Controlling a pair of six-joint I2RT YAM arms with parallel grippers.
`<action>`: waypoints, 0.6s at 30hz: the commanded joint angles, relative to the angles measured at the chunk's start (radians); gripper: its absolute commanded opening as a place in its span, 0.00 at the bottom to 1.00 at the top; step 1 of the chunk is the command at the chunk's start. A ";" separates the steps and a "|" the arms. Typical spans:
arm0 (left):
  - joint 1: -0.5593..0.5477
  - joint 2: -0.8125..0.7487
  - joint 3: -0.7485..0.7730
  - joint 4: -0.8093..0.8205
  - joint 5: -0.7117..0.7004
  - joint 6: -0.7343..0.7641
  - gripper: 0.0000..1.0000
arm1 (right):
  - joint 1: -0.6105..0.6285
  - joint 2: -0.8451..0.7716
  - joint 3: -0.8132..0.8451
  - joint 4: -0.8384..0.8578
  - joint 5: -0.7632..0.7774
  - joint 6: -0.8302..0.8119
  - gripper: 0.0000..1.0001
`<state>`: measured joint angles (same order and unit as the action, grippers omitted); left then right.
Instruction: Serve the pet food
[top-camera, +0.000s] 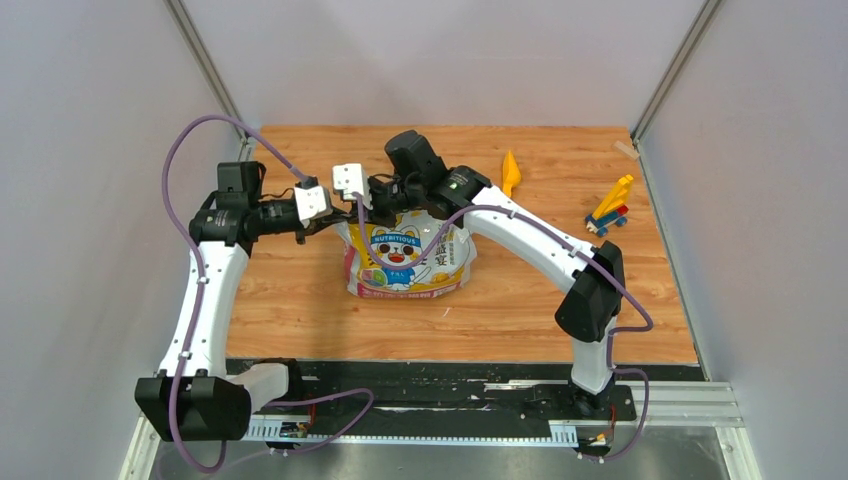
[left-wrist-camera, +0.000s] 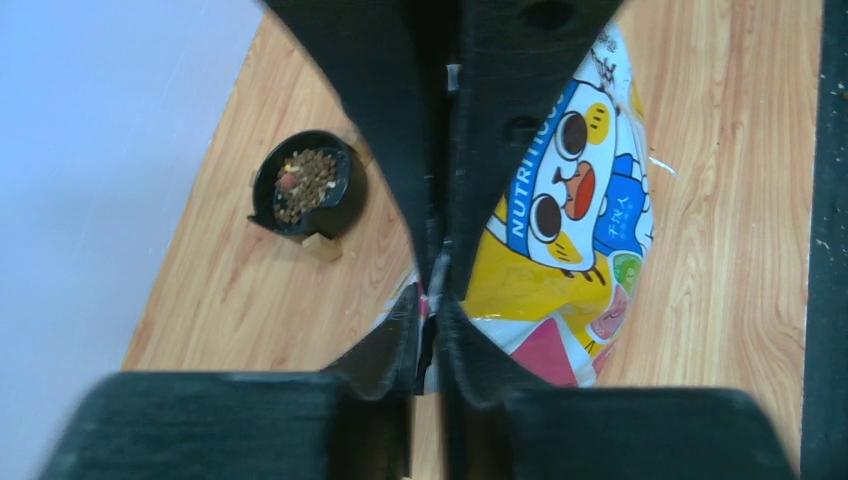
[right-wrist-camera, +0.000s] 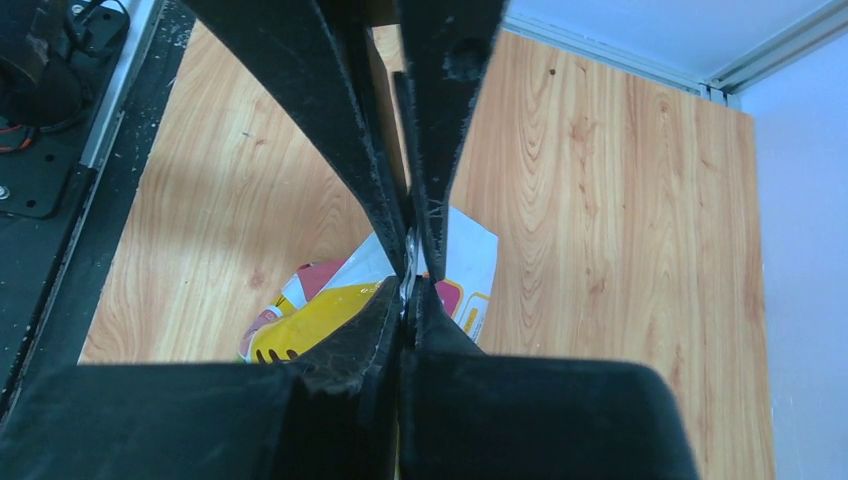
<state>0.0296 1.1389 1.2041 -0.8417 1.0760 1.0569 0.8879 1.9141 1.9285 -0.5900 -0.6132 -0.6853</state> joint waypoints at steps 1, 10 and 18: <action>0.006 0.013 0.002 -0.005 -0.016 0.026 0.04 | 0.010 -0.030 0.002 -0.012 0.023 -0.042 0.00; 0.005 0.004 0.009 -0.025 -0.086 0.032 0.00 | -0.008 -0.056 0.003 -0.155 0.278 -0.133 0.00; 0.010 0.004 0.008 -0.027 -0.094 0.037 0.00 | -0.087 -0.163 -0.132 -0.204 0.393 -0.126 0.00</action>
<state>0.0193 1.1419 1.2030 -0.8593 1.0595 1.0832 0.8886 1.8351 1.8565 -0.6514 -0.3973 -0.7898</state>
